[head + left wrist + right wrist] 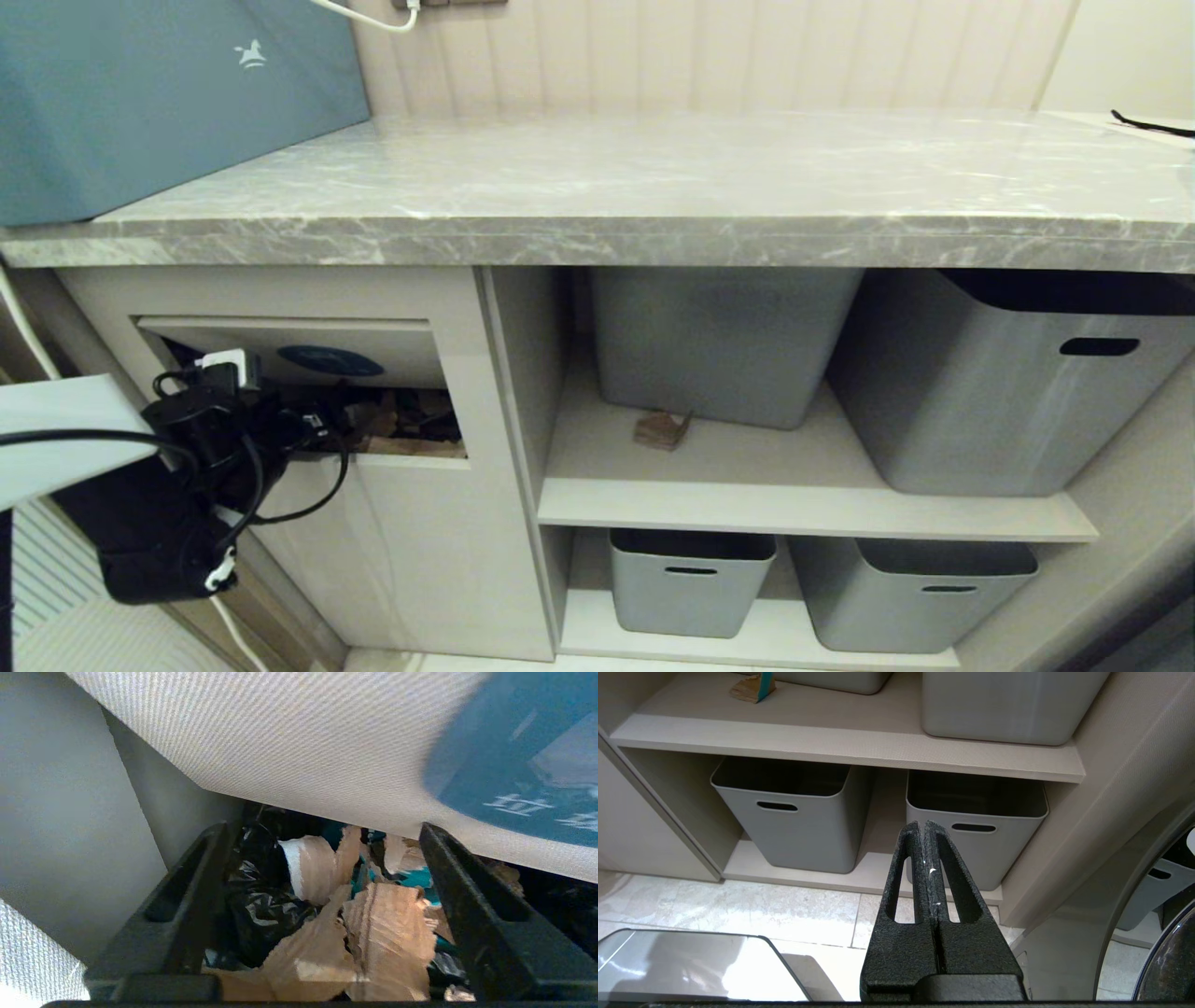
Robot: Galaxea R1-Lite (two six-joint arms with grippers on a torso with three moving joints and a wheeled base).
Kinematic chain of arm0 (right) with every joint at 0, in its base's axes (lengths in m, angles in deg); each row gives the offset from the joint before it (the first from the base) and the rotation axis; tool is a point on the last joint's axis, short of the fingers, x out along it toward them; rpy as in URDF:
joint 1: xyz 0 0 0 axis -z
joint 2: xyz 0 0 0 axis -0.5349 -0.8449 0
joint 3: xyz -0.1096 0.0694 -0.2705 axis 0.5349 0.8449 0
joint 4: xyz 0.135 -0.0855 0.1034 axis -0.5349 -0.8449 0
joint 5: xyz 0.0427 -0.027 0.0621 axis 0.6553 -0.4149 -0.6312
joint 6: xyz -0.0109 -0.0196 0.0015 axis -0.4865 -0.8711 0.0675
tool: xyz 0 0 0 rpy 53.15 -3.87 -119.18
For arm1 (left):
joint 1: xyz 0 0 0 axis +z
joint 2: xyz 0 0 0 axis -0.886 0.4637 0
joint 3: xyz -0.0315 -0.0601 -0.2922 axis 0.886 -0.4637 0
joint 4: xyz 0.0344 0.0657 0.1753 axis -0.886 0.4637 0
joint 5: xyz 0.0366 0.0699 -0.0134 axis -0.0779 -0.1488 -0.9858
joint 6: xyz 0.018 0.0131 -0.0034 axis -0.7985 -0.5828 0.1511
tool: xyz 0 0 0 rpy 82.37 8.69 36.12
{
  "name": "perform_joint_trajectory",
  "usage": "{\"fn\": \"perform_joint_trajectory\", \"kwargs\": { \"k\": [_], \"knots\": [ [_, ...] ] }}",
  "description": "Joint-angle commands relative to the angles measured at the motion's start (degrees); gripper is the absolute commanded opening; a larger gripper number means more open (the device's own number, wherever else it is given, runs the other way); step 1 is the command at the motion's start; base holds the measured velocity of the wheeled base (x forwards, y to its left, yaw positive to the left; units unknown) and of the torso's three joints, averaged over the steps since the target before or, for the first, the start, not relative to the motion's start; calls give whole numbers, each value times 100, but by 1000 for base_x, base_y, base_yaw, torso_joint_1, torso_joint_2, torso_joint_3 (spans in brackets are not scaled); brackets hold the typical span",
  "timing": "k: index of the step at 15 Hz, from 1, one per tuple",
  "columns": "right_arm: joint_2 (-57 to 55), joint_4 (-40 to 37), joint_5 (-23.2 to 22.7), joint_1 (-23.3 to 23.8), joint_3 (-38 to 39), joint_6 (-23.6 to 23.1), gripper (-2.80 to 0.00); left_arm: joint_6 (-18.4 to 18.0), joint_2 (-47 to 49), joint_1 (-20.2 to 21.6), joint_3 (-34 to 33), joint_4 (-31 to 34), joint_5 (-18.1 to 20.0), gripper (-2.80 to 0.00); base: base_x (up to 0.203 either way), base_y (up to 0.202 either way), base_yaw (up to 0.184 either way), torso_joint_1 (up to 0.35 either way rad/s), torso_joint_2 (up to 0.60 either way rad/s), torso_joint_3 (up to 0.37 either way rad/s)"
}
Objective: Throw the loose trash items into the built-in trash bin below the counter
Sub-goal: Put the garbage in the trash can, then pick up the garbage
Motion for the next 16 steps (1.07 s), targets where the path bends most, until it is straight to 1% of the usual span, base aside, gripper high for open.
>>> {"fn": "perform_joint_trajectory", "kwargs": {
  "k": [1, 3, 6, 7, 9, 11, 12, 14, 16],
  "knots": [
    [2, -9, -4, -2, -1, -3, -280, 11, -272, -33, -232, -48, -55, 0, 0, 0, 0, 0, 0, 0],
    [2, -9, -4, -2, -1, -3, -280, 28, -892, -129, -805, -48, -186, 0, 0, 0, 0, 0, 0, 0],
    [2, -9, -4, -2, -1, -3, -280, 92, -1915, -397, -2131, -48, -408, 0, 0, 0, 0, 0, 0, 0],
    [2, -9, -4, -2, -1, -3, -280, 124, -2283, -465, -2407, -48, -456, 0, 0, 0, 0, 0, 0, 0],
    [2, -9, -4, -2, -1, -3, -280, 154, -3173, -526, -2916, -48, -496, 0, 0, 0, 0, 0, 0, 0],
    [2, -9, -4, -2, -1, -3, -280, 156, -4124, -581, -3587, -48, -486, 0, 0, 0, 0, 0, 0, 0],
    [2, -9, -4, -2, -1, -3, -280, 162, -4633, -607, -3791, -25, -482, 0, 0, 0, 0, 0, 0, 0],
    [2, -9, -4, -2, -1, -3, -280, 175, -5684, -615, -3979, 326, -455, 0, 0, 0, 0, 0, 0, 0],
    [2, -9, -4, -2, -1, -3, -280, 180, -6709, -620, -4066, 976, -417, 0, 0, 0, 0, 0, 0, 0]
  ]
}}
